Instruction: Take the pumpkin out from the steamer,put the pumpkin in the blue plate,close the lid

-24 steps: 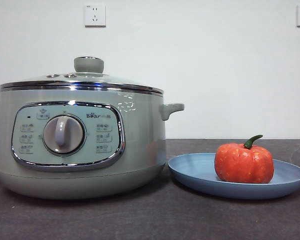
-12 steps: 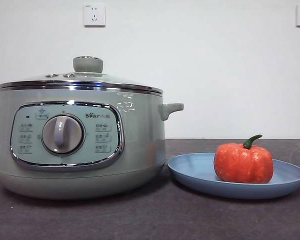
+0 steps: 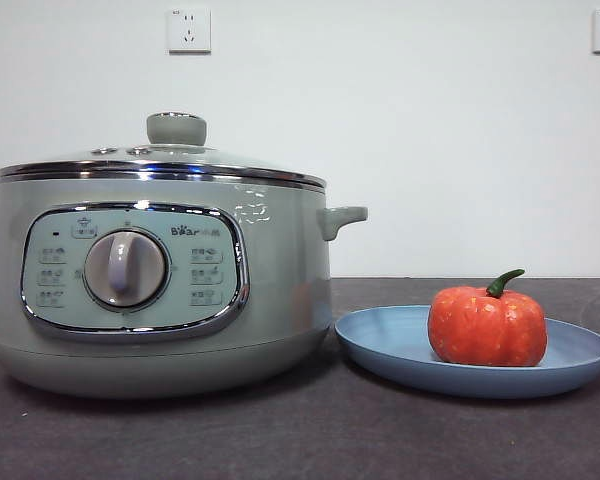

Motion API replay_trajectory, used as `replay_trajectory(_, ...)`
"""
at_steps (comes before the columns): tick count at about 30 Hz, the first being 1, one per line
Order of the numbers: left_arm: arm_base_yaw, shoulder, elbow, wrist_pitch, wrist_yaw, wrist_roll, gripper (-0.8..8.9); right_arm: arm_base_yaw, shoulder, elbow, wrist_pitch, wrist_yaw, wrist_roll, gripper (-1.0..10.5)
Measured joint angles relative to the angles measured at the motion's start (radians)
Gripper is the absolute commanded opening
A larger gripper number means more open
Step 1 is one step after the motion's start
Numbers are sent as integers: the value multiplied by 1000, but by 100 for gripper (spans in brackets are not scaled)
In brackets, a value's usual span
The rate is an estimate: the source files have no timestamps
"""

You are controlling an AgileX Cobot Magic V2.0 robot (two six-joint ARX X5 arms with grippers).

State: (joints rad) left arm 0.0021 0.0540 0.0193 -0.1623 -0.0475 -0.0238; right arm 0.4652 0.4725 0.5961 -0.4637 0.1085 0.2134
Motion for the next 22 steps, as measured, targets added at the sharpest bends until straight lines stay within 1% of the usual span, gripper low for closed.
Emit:
replay_trajectory(1, 0, -14, -1, -23, 0, -5, -3, 0, 0, 0, 0, 0, 0, -11)
replay_trajectory(4, 0, -51, -1, -16, 2, -22, -3, 0, 0, 0, 0, 0, 0, -11)
replay_trajectory(22, 1, -49, -1, -18, 0, -29, -3, 0, 0, 0, 0, 0, 0, -11)
